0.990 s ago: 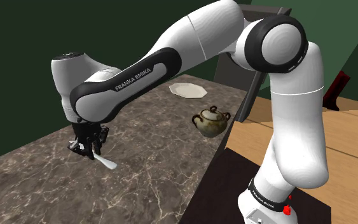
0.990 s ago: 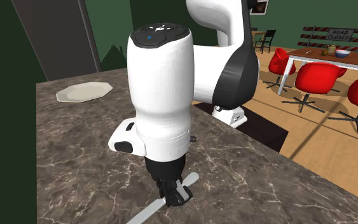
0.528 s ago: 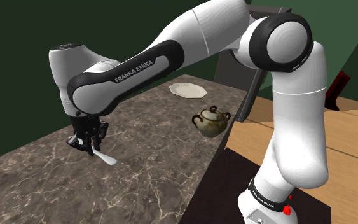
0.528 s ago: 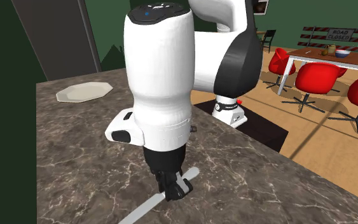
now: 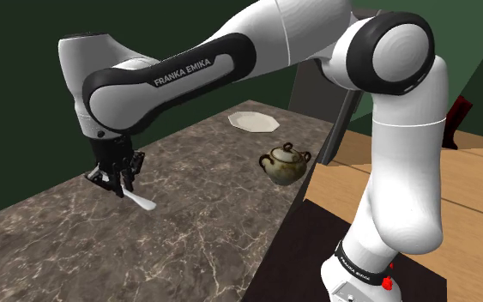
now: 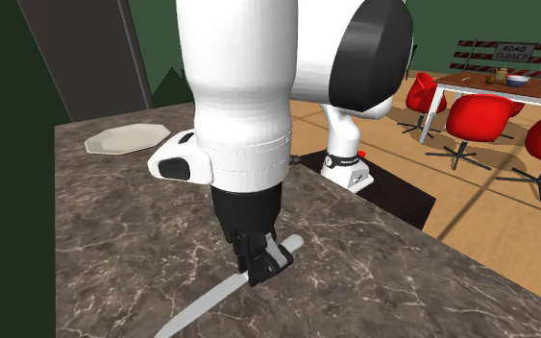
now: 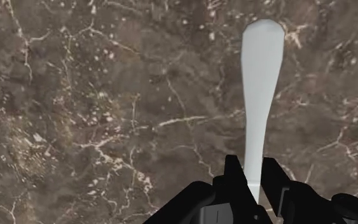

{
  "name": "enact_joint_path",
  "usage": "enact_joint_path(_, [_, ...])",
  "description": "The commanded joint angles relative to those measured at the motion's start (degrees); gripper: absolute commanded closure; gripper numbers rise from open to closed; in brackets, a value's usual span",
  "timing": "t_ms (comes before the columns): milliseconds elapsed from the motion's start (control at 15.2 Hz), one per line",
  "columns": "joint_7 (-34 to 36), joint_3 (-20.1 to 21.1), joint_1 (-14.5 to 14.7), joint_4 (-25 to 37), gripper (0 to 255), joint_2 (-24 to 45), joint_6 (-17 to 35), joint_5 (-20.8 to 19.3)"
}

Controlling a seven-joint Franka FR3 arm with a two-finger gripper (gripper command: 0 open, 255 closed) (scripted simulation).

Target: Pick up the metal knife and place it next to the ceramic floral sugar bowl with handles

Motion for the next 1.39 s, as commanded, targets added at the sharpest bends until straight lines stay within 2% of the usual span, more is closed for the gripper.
enact_joint_path(0, [-0.3,0.1,-0.1,1.0,255,-0.4,-1.3,0.2])
enact_joint_path(1320, [-1.5,0.7,0.4,13.6,255,-2.5,-15.8,1.6])
